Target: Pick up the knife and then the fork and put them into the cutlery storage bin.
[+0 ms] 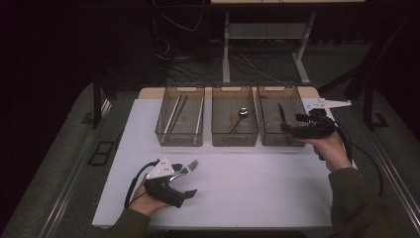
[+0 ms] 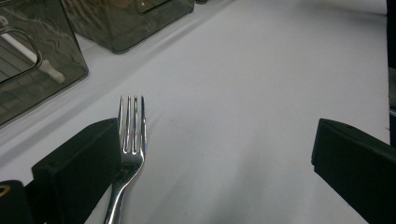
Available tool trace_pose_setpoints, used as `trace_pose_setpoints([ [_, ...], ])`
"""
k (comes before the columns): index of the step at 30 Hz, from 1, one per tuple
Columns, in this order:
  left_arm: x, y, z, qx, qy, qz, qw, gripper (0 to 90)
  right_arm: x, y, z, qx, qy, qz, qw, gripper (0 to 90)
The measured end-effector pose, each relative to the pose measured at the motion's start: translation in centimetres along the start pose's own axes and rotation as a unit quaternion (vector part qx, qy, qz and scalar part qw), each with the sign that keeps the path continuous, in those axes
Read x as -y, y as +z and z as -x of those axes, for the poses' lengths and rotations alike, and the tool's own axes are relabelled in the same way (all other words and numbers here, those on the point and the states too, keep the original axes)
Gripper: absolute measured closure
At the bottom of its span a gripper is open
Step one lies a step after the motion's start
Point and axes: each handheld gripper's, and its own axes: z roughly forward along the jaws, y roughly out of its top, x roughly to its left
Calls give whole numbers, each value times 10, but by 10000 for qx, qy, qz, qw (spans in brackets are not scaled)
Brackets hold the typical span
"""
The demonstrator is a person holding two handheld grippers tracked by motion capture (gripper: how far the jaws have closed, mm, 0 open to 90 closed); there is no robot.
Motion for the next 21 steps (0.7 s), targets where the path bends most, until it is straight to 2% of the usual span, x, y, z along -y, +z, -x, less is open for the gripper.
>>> trace_pose_setpoints([
  [4, 0, 0, 0, -5, -5, -10, 10000, 6, 12, -9, -13, -57, -195, 145, 9997, 116],
  [7, 0, 0, 0, -2, -2, -15, 10000, 6, 23, -13, -20, -166, -214, 182, 9995, 40],
  [10, 0, 0, 0, -3, -1, -22, 10000, 6, 37, -13, -27, -297, -202, 104, 9993, 37],
  [15, 0, -1, 0, -12, 33, -58, 10000, 6, 58, -11, -36, -312, -254, -73, 9992, 38],
  [21, 0, -1, 0, -20, 22, -64, 10000, 7, 80, -16, -44, -337, -251, -24, 9991, 38],
])
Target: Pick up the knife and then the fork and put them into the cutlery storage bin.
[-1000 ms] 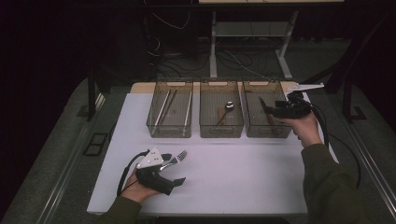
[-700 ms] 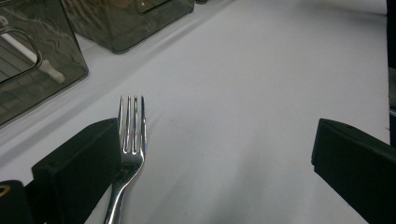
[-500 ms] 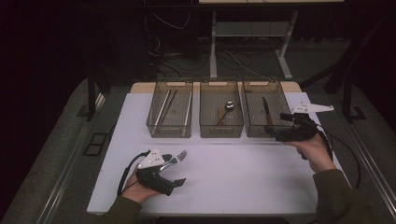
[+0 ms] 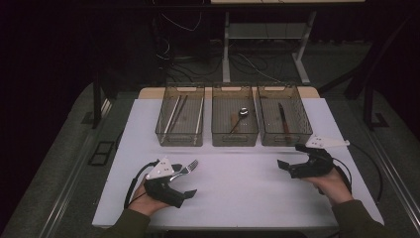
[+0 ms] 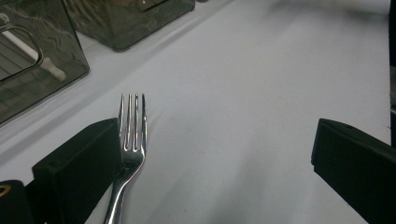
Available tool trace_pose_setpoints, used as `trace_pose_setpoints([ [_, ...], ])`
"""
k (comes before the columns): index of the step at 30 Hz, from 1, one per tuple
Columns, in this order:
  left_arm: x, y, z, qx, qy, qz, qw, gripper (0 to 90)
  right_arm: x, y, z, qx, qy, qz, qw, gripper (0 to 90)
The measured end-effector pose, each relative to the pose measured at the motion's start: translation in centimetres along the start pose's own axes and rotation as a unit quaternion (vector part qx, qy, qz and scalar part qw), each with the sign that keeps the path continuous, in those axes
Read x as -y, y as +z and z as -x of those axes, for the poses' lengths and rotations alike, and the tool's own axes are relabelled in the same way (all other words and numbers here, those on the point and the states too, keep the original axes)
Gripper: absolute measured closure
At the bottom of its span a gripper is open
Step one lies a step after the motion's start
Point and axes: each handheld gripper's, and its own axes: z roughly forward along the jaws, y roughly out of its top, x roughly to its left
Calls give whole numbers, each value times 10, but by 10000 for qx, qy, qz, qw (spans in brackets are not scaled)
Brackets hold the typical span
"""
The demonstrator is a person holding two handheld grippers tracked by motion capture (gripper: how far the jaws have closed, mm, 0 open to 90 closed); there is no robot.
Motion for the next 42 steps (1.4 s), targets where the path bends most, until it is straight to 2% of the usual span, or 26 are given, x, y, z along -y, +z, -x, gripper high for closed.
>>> trace_pose_setpoints([
  [4, 0, 0, 0, -18, 6, -6, 10000, 7, 13, -4, -7, 8, 24, 56, 10000, 38],
  [11, 0, -1, 0, -109, 27, -85, 9999, 11, 31, -7, -22, -91, 30, -46, 9999, 38],
  [16, -1, -12, -6, -218, 13, -142, 9997, 48, 37, -7, -26, -122, -48, -158, 9998, 38],
  [21, 5, -27, -18, -485, -78, -339, 9982, 153, 36, -5, -27, -103, -72, -146, 9998, 38],
  [23, 8, -33, -25, -519, -175, -375, 9978, 186, 36, -5, -27, -102, -64, -145, 9998, 38],
  [26, 13, -41, -35, -563, -266, -532, 9966, 295, 36, -6, -27, -107, -72, -133, 9998, 38],
  [29, 17, -46, -39, -583, -259, -689, 9956, 427, 36, -6, -26, -98, -72, -133, 9998, 38],
  [37, 26, -39, -45, -425, -304, -1018, 9934, 608, 35, -6, -27, -107, -73, -115, 9999, 38],
  [40, 27, -35, -46, -371, -351, -1073, 9929, 647, 35, -6, -26, -105, -60, -118, 9999, 38],
  [41, 27, -35, -47, -366, -272, -1151, 9923, 654, 35, -6, -26, -107, -55, -118, 9999, 38],
  [42, 28, -34, -47, -360, -275, -1172, 9921, 661, 35, -6, -26, -111, -59, -113, 9999, 38],
])
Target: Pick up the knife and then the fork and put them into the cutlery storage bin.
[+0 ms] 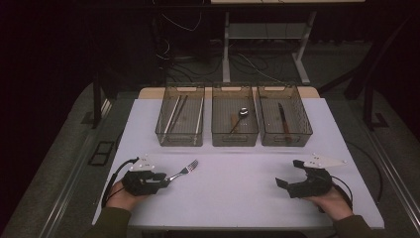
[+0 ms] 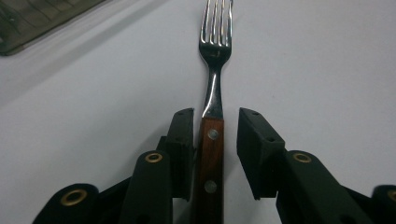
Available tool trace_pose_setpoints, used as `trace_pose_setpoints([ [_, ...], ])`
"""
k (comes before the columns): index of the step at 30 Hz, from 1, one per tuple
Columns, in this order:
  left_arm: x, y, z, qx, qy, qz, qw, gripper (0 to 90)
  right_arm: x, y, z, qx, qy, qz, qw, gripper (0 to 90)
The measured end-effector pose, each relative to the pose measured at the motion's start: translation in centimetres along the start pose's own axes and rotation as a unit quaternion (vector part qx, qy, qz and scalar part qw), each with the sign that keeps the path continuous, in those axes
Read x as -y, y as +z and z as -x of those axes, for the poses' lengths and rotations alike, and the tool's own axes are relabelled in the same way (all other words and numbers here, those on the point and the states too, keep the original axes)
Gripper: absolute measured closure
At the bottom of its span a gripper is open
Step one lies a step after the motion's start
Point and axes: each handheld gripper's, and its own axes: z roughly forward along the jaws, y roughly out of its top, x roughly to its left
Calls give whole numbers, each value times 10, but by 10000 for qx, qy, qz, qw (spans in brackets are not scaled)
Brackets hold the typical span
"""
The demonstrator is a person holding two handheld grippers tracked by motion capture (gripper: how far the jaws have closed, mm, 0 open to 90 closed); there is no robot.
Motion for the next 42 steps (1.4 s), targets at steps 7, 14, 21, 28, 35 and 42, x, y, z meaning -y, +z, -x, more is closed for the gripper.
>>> trace_pose_setpoints([
  [7, 0, 5, 1, -53, 66, -2, 10000, 707, 0, 0, 0, -6, 12, 8, 10000, 38],
  [14, 0, 6, 1, -84, 3, -8, 10000, 761, 0, 0, 0, -4, 9, 9, 10000, 38],
  [21, -3, 6, 5, -209, -148, -60, 9997, 772, -1, -1, 0, -19, 38, 50, 10000, 38],
  [28, -13, 2, 11, -169, -336, 128, 9992, 771, -4, -2, 2, -67, 152, -14, 9999, 39],
  [35, -31, -2, 32, -132, -231, 465, 9986, 771, -9, -1, -1, -119, 197, -71, 9997, 38],
  [42, -47, 0, 43, 59, -172, 851, 9962, 771, -18, 2, -4, -320, 289, -35, 9991, 39],
])
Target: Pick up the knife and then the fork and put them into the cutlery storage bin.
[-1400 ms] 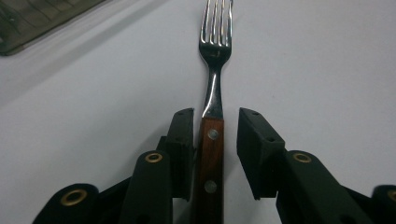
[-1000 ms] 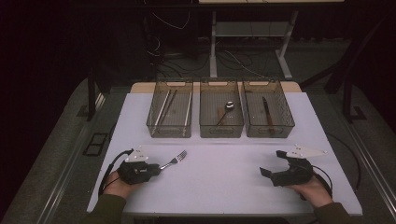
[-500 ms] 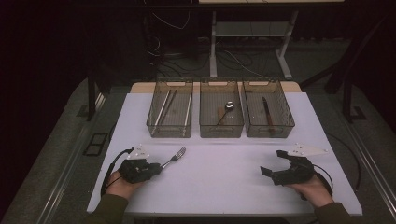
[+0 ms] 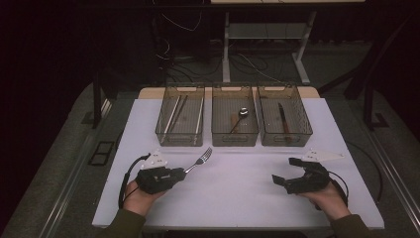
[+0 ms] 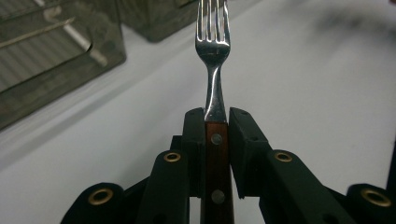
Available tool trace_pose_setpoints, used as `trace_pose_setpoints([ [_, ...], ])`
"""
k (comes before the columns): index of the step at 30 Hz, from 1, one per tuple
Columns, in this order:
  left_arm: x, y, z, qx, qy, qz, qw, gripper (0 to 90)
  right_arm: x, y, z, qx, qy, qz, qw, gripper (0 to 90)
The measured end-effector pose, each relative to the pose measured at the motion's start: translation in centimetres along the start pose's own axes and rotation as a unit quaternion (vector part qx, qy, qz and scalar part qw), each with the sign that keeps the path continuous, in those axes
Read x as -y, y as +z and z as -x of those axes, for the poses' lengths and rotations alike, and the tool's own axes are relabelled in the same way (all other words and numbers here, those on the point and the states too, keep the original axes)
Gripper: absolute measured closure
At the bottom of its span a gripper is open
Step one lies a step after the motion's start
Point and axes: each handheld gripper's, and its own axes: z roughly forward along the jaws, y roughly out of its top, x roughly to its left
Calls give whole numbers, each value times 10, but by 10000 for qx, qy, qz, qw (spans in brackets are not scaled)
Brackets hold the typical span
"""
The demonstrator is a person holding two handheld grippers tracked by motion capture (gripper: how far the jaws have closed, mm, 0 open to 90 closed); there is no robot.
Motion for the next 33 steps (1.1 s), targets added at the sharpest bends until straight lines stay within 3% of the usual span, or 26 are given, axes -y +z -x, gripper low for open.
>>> trace_pose_setpoints([
  [6, -14, 12, 13, 180, 98, 171, 9996, 771, -8, 3, -3, -126, 47, 93, 9999, 39],
  [18, -33, 41, 33, 385, 335, 143, 9986, 771, -30, 18, -10, -308, 103, 221, 9992, 40],
  [23, -41, 53, 40, 457, 343, 182, 9982, 770, -39, 28, -16, -477, 114, 298, 9984, 70],
  [33, -54, 73, 48, 529, 346, 295, 9976, 770, -52, 49, -18, -890, 361, 414, 9945, 342],
])
